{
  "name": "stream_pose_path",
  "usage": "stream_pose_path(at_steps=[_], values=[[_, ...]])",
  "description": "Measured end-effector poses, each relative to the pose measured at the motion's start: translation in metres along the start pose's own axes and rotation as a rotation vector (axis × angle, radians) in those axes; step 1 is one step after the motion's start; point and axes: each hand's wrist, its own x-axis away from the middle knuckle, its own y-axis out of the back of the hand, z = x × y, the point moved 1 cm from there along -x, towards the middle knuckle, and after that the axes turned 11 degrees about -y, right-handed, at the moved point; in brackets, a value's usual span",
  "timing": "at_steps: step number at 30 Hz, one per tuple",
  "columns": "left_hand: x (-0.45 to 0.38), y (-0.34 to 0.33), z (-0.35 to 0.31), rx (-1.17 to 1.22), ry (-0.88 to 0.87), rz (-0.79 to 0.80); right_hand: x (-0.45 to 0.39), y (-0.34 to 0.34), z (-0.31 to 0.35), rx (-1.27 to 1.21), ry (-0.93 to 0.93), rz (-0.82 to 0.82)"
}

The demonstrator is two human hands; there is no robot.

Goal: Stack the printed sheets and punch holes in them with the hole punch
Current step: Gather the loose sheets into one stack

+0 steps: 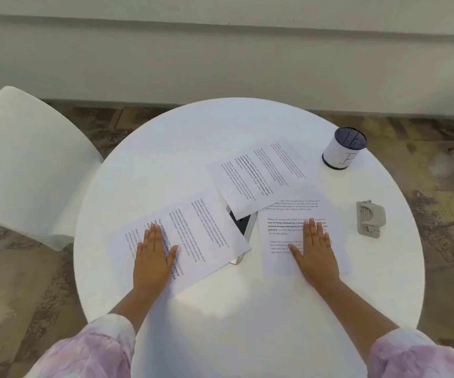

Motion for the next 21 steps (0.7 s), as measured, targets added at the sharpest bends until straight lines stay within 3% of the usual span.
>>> stream_pose_path(at_steps=[21], values=[[0.006, -0.013, -0.004, -0.158, 0.011, -0.028, -0.001, -0.018, -0.009, -0.046, -0.015, -0.03]])
